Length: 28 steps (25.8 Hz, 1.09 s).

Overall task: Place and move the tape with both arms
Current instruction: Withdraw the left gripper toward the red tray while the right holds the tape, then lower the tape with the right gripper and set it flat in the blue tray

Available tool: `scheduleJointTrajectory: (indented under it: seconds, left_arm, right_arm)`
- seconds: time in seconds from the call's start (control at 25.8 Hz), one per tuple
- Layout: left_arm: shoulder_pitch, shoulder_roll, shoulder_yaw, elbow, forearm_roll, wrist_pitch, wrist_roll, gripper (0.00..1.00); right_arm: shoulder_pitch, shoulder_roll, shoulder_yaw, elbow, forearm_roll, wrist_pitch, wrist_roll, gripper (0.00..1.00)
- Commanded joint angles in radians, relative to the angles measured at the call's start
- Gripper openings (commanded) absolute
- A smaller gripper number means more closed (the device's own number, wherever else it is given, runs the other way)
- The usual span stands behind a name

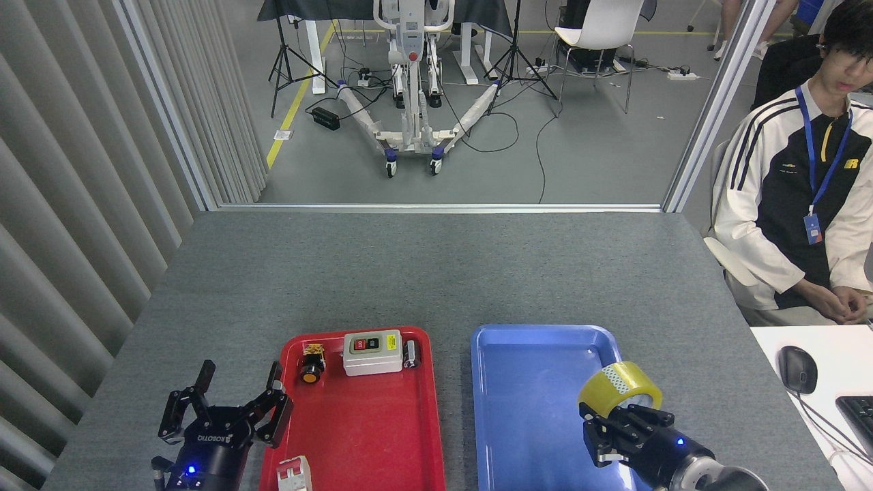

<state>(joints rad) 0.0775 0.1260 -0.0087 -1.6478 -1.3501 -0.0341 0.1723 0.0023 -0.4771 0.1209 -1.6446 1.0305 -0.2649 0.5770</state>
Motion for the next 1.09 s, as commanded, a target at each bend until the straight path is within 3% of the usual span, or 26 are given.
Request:
scheduleJointTrajectory:
  seconds: [0.0, 0.19, 0.31, 0.39, 0.5, 0.54, 0.62, 0.66, 0.74, 0.93, 1.05]
  left_arm:
    - [0.002, -0.002, -0.002, 0.022, 0.031, -0.013, -0.004, 1.00]
    - [-0.009, 0.004, 0.000, 0.051, 0.049, -0.013, -0.004, 1.00]
    - [-0.013, 0.006, 0.000, 0.051, 0.049, -0.013, -0.004, 1.00]
    - [-0.018, 0.006, 0.000, 0.051, 0.049, -0.017, -0.004, 1.00]
    - [-0.028, 0.009, 0.000, 0.049, 0.049, -0.017, -0.004, 1.00]
    - [-0.028, 0.009, 0.000, 0.049, 0.049, -0.018, -0.004, 1.00]
    - [-0.028, 0.012, 0.000, 0.048, 0.049, -0.021, -0.004, 1.00]
    - [-0.028, 0.012, -0.002, 0.048, 0.049, -0.024, -0.004, 1.00]
    - [-0.028, 0.011, -0.002, 0.048, 0.055, -0.024, -0.004, 1.00]
    - [-0.028, 0.001, 0.000, 0.042, 0.059, -0.023, -0.004, 1.00]
    - [-0.028, 0.001, 0.000, 0.042, 0.059, -0.023, -0.004, 1.00]
  right_arm:
    - [-0.041, 0.005, 0.000, -0.007, -0.009, 0.004, 0.119, 0.00]
    - [-0.090, 0.023, 0.037, 0.008, -0.047, 0.012, 0.156, 0.00]
    - [-0.097, 0.041, 0.042, 0.019, -0.119, 0.019, 0.297, 0.00]
    - [-0.099, 0.066, 0.045, 0.019, -0.122, 0.049, 0.362, 0.00]
    - [-0.119, 0.080, 0.077, 0.023, -0.118, 0.147, 0.363, 0.00]
    - [-0.133, 0.080, 0.088, 0.028, -0.112, 0.170, 0.363, 0.14]
    - [-0.142, 0.078, 0.098, 0.043, -0.083, 0.184, 0.359, 0.55]
    - [-0.142, 0.080, 0.098, 0.045, -0.072, 0.185, 0.356, 0.69]
    - [-0.140, 0.081, 0.100, 0.045, -0.069, 0.188, 0.348, 0.87]
    - [-0.131, 0.080, 0.100, 0.042, -0.064, 0.188, 0.294, 0.97]
    - [-0.114, 0.080, 0.092, 0.029, -0.063, 0.187, 0.121, 0.97]
